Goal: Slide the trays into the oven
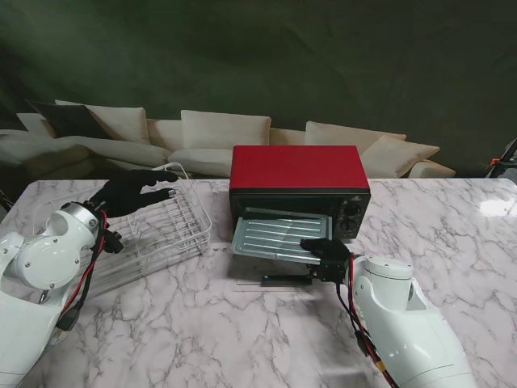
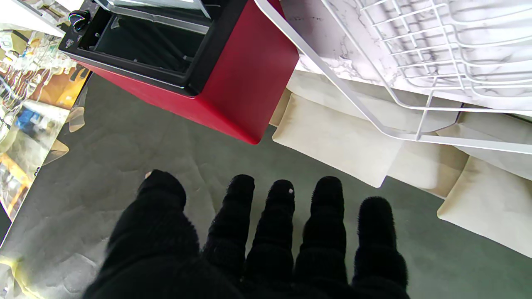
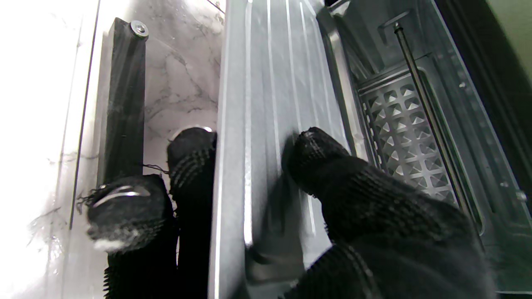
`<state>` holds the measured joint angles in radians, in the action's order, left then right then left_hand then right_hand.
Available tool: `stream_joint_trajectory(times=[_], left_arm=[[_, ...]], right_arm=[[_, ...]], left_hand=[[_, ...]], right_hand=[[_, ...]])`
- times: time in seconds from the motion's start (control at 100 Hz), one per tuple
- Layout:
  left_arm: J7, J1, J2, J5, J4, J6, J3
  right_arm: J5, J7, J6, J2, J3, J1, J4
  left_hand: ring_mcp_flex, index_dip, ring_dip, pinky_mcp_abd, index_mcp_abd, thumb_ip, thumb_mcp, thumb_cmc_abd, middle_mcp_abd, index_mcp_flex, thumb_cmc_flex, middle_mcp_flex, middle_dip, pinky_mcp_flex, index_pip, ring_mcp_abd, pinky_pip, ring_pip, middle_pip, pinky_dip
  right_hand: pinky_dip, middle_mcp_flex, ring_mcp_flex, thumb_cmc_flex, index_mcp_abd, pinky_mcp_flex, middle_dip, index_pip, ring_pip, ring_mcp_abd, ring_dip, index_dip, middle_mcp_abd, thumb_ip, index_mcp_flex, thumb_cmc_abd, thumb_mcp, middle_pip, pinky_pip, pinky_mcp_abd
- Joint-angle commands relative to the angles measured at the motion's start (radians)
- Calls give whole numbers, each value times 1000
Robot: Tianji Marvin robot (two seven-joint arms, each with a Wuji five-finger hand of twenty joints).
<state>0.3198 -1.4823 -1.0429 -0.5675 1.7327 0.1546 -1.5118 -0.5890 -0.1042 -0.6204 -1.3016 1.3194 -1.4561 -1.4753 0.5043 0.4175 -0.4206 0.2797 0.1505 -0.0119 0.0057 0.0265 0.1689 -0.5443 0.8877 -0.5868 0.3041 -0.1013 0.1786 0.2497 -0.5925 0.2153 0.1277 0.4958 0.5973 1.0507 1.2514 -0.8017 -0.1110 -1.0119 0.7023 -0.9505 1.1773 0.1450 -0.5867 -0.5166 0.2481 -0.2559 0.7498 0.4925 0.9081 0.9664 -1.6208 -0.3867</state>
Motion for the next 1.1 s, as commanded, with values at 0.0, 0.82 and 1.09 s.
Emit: stream_joint_trajectory(times=[0.0,0.82,1.09], left_arm=[[13,-1,0,-2,6,-5,0],[18,8,1,-2,3,-5,8],[21,8,2,-2,2,-7,10]], right_arm=[[6,15,-8,4,2,-6,-7],[68,119,50,26,-11,44,83],[35,91,51,12,-11,66,114]], left_hand=[[14,12,-11,30,-26,9,-30,-37,-9,-20,-5,-22,12,6,-3,-4,13,-2,1,20],[15,11,-11,29,-28,9,-30,-38,-10,-19,-5,-21,12,5,-3,-4,13,-1,1,21],[16,12,-11,30,-27,9,-30,-38,-10,-20,-5,-21,12,5,-3,-4,13,-1,1,21]], right_hand=[[18,-6,64,-59,212,-10,17,-58,60,-74,-3,-58,-17,31,57,-79,63,49,-52,16],[45,0,43,-48,295,35,79,-34,115,-74,-7,-149,-67,44,91,-102,50,29,-123,56],[41,-4,41,-48,290,40,87,-31,111,-74,-5,-151,-64,43,89,-103,53,24,-118,55]])
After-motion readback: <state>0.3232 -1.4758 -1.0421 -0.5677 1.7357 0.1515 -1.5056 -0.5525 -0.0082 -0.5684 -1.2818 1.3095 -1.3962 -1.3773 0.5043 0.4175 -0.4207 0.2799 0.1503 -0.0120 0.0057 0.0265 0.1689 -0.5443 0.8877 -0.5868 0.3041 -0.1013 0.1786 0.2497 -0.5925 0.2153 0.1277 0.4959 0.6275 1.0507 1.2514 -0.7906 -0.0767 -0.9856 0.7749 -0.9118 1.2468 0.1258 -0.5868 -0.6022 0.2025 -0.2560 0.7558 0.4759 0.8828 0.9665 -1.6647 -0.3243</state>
